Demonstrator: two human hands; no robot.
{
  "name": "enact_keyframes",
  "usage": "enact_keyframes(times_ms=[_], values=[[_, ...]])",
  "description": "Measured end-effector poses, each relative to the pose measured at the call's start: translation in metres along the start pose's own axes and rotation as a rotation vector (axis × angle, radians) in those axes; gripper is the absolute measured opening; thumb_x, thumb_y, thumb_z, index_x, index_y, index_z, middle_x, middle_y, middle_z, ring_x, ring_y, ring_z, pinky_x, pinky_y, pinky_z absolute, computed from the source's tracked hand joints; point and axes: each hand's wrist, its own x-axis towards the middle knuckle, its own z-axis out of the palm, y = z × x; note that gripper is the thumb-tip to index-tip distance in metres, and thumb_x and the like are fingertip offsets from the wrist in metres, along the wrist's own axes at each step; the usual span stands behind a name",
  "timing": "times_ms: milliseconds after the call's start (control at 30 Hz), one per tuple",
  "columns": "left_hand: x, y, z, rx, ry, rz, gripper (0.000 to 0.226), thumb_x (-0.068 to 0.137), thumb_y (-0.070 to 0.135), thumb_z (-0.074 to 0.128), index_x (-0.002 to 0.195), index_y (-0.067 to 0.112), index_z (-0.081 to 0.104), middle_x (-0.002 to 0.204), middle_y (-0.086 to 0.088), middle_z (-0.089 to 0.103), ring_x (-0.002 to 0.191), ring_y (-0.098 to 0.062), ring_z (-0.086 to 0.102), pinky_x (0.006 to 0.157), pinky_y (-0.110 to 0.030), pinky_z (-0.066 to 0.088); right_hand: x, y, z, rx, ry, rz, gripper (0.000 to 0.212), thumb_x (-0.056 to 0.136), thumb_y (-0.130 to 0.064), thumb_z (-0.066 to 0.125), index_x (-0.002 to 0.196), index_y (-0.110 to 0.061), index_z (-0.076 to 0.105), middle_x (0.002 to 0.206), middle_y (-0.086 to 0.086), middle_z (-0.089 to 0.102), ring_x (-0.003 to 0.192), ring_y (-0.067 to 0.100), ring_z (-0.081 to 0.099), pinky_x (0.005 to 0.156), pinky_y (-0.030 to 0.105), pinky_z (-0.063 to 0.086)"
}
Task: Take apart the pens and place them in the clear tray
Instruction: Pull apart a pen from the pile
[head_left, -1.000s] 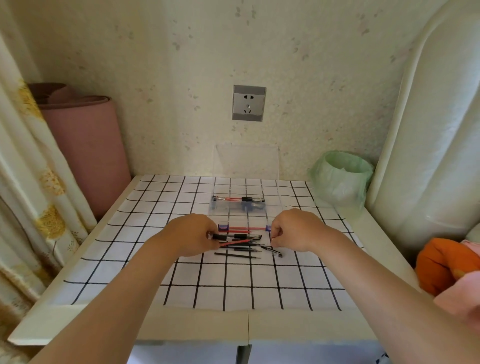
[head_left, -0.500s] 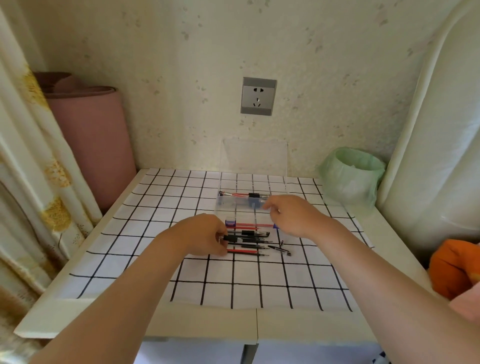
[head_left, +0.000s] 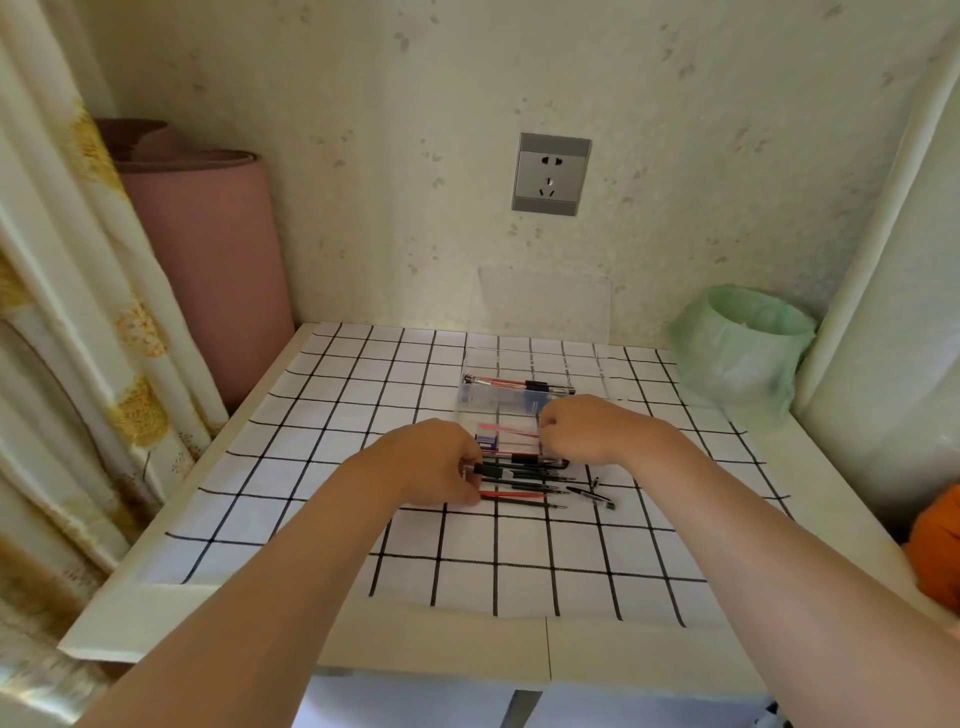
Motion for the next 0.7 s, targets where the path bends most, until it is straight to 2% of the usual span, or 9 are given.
enact_keyframes(times_ms=[167, 233, 300, 467, 700], values=[[-0.002, -0.003, -0.001, -0.015, -0.006, -0.008, 0.011, 0.081, 0.034, 0.069, 0.087, 0.025, 0.068, 0.075, 0.008, 0.059, 0.07, -0.009, 0.055, 0.062, -0.023, 0.044, -0.004, 0.008, -0.003, 0.091, 0.088, -0.043, 0.013, 0.079, -0.018, 0.056, 0.069, -0.015, 0.063, 0.08, 0.003, 0.061, 0.071, 0.015, 0.055, 0.06, 0.028, 0.042], [-0.003, -0.002, -0.002, -0.008, -0.005, -0.003, 0.008, 0.082, 0.034, 0.069, 0.085, 0.027, 0.066, 0.072, 0.01, 0.056, 0.068, -0.006, 0.052, 0.059, -0.021, 0.038, -0.005, 0.01, -0.002, 0.079, 0.129, -0.064, 0.014, 0.08, -0.02, 0.059, 0.075, -0.01, 0.067, 0.089, 0.009, 0.064, 0.075, 0.018, 0.059, 0.064, 0.031, 0.047], [-0.005, -0.001, -0.003, 0.005, -0.003, -0.002, 0.008, 0.083, 0.034, 0.069, 0.082, 0.03, 0.062, 0.071, 0.011, 0.054, 0.068, -0.006, 0.051, 0.058, -0.02, 0.036, -0.007, 0.01, -0.001, 0.057, 0.155, -0.071, 0.015, 0.082, -0.023, 0.06, 0.08, -0.01, 0.068, 0.093, 0.005, 0.063, 0.08, 0.018, 0.061, 0.068, 0.032, 0.049], [-0.008, 0.0, -0.004, 0.045, 0.015, -0.01, 0.011, 0.085, 0.034, 0.067, 0.08, 0.031, 0.058, 0.072, 0.011, 0.051, 0.066, -0.005, 0.048, 0.056, -0.019, 0.032, -0.006, 0.012, -0.001, 0.05, 0.146, -0.081, 0.019, 0.091, -0.028, 0.055, 0.083, -0.016, 0.068, 0.089, 0.001, 0.064, 0.082, 0.017, 0.06, 0.066, 0.028, 0.044], [-0.007, -0.001, -0.001, 0.051, 0.034, -0.03, 0.017, 0.083, 0.036, 0.067, 0.072, 0.032, 0.055, 0.071, 0.009, 0.053, 0.067, -0.007, 0.051, 0.058, -0.021, 0.036, -0.007, 0.016, -0.001, 0.095, 0.152, -0.147, 0.02, 0.096, -0.029, 0.056, 0.09, -0.021, 0.073, 0.081, -0.014, 0.061, 0.077, 0.004, 0.055, 0.063, 0.02, 0.036]])
